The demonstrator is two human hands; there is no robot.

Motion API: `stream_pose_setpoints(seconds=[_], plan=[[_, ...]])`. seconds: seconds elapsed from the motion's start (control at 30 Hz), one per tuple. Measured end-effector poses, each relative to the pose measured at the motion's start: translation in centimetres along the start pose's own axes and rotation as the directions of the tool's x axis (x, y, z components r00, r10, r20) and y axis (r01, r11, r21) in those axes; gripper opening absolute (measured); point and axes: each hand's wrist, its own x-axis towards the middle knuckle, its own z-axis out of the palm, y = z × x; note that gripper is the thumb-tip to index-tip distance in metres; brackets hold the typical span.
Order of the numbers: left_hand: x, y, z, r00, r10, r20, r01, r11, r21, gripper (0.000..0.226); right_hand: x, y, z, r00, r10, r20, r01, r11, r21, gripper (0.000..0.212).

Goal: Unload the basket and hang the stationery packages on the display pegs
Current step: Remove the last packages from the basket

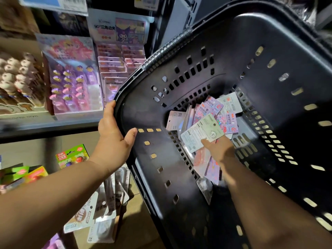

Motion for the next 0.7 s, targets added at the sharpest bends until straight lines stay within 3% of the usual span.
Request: stream_pose_setpoints(seconds=[0.1,0.17,0.23,0.33,0.4,0.57,0.7], plan=[[-0.1,0.5,-0.3,0.999,-0.050,0.005,0.050,0.997,0.063,0.087,-0.8,-1.8,-2.4,0.996,-0.071,0.045,0.054,0.951,0.305,0.044],[-0.4,1.2,-0.6,1.000,-0.005,-0.021,0.010,0.976,0.216,0.095,-2.1,-4.1,-4.1,0.983,-0.140,0.119,0.066,0.874,0.481,0.043],[-1.1,2.7,-0.7,0.995,0.100,-0.001,-0.096,0.960,0.262,0.098,-3.6,-6.8,-5.5,0.949,-0.231,0.216,0.068,0.817,0.573,0.039],[-1.8,5.6,-0.7,0.934,0.320,0.160,-0.349,0.914,0.208,0.090,-6.0,-10.8,-6.9,0.903,-0.311,0.297,0.066,0.783,0.618,0.036],[-1.9,7.3,-1.2,0.902,0.359,0.240,-0.407,0.892,0.199,0.088,-7.6,-12.9,-7.3,0.875,-0.371,0.311,0.097,0.764,0.638,0.045],[-1.6,9.8,-3.8,0.932,0.244,0.269,-0.312,0.916,0.251,0.096,-11.3,-16.2,-7.6,0.837,-0.445,0.320,0.050,0.644,0.764,0.051],[-1.5,11.2,-6.0,0.949,0.178,0.261,-0.250,0.929,0.274,0.100,-13.8,-17.9,-7.5,0.846,-0.444,0.296,0.048,0.615,0.787,0.054]])
